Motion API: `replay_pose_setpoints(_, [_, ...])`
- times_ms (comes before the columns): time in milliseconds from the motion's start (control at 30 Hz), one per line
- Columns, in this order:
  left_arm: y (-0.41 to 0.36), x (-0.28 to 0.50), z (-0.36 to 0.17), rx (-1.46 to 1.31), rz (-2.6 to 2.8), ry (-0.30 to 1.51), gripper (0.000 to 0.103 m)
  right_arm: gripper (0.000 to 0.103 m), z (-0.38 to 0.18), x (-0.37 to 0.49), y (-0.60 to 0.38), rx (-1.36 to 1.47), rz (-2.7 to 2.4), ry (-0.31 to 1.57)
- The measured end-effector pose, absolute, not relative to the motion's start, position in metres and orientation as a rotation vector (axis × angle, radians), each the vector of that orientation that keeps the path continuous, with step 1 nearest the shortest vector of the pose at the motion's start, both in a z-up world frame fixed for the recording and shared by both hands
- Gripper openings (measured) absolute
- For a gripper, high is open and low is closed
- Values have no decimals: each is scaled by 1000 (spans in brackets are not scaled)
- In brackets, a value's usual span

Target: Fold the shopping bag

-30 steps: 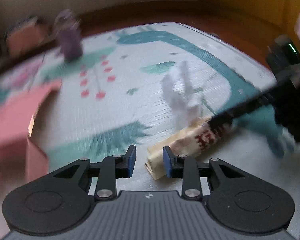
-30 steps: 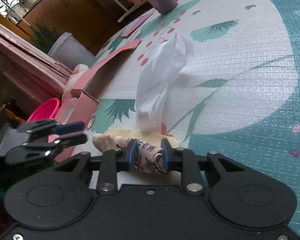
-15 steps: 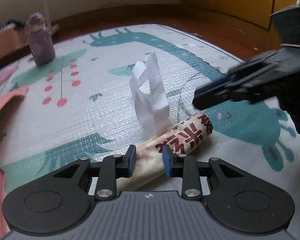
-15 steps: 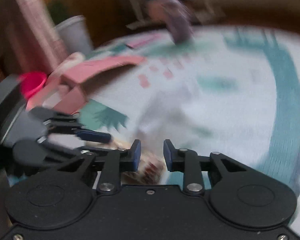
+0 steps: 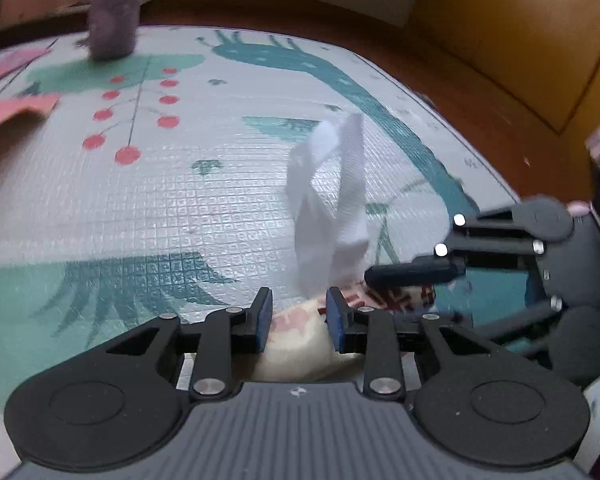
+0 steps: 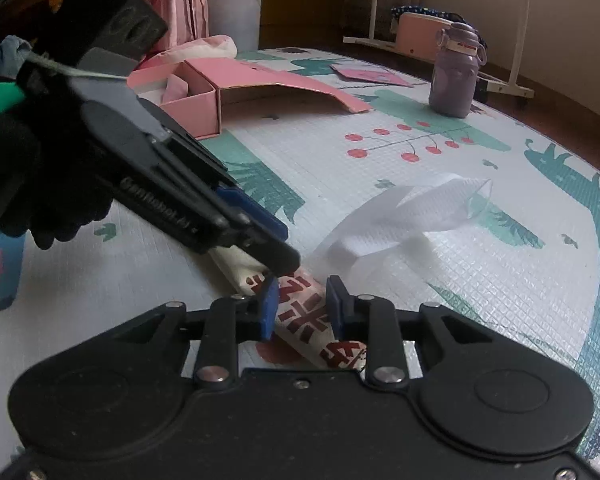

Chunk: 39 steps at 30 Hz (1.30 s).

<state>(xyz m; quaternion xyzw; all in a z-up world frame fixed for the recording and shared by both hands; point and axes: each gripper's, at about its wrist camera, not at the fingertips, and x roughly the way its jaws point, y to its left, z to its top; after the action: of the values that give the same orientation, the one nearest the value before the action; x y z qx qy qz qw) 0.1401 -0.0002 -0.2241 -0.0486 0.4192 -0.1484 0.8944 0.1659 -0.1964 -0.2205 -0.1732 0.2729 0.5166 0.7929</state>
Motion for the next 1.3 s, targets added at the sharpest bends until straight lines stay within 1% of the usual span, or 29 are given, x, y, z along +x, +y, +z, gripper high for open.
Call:
replay_pose_setpoints(100, [-3,127,-211,27,-291,858,30,25,-219,160,-195,-415,1112,568])
replay_pose_setpoints(233, [6,102,-193,117,-301,760,30,26,-218,157,-193,-444,1107,560])
replay_pose_setpoints(300, [-3,90,-191,311,-385,736,30,26,-217,157,-192,-457,1111,558])
replay_pose_setpoints(367, [-15,85,-196,491,-469,725,30,26,-216,158,-193,-456,1117,560])
replay_pose_setpoints(467, [-25,87,-203,658,-528,722,30,26,-217,160,-194,-447,1129,560])
replay_pose_setpoints(700, [-38,89,-220,932,-671,730,29,26,-218,171,-199,-379,1168,601])
replay_pose_setpoints(833, [-35,103,-217,938,-742,777,29,27,-216,171,-196,-401,1178,604])
replay_pose_setpoints(967, [-33,119,-215,913,-799,841,29,29,-211,160,-191,-512,1201,540])
replay_pose_setpoints(1000, [-33,123,-215,910,-812,859,29,35,-209,156,-190,-543,1210,515])
replay_pose_setpoints(1033, [-33,123,-214,910,-818,863,29,49,-208,150,-188,-596,1217,471])
replay_pose_setpoints(1067, [-32,127,-214,903,-832,875,29,51,-207,143,-186,-652,1221,422])
replay_pose_setpoints(1167, [-22,144,-211,811,-871,925,32,51,-210,131,-177,-788,1211,352])
replay_pose_setpoints(1200, [-22,146,-211,802,-876,932,34,47,-215,127,-172,-859,1196,340])
replay_pose_setpoints(1233, [-21,148,-212,797,-880,938,36,40,-218,126,-169,-897,1196,325])
replay_pose_setpoints(1267, [-21,149,-212,792,-884,944,37,34,-219,126,-169,-900,1200,319])
replay_pose_setpoints(1300, [-21,151,-212,787,-887,949,38,34,-219,126,-168,-904,1194,318])
